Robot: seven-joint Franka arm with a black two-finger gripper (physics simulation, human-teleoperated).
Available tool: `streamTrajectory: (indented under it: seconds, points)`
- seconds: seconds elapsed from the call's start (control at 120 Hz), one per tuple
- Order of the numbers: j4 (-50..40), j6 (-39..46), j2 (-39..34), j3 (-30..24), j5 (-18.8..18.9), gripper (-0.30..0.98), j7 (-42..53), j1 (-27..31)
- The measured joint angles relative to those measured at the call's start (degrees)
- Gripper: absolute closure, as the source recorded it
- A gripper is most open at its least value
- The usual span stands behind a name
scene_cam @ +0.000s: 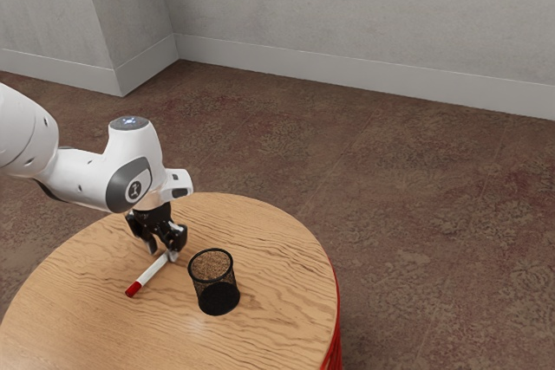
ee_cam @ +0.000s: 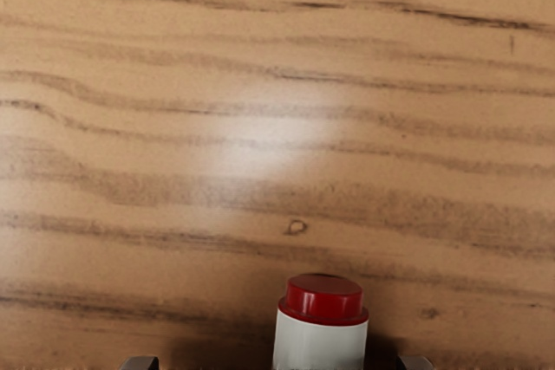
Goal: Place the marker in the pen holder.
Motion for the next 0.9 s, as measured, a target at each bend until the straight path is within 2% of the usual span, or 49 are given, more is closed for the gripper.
streamTrajectory:
  seconds: [0.208, 0.75, 0.9]
  points:
    - [-0.3, -0.2, -0.1, 0.0, -0.1, 0.50, 0.0, -0.1]
    - [-0.2, -0.6, -0.1, -0.2, 0.3, 0.74, -0.9, -0.3]
    - [-0.2, -0.9, -0.9, -0.1, 0.9, 0.77, -2.0, -0.3]
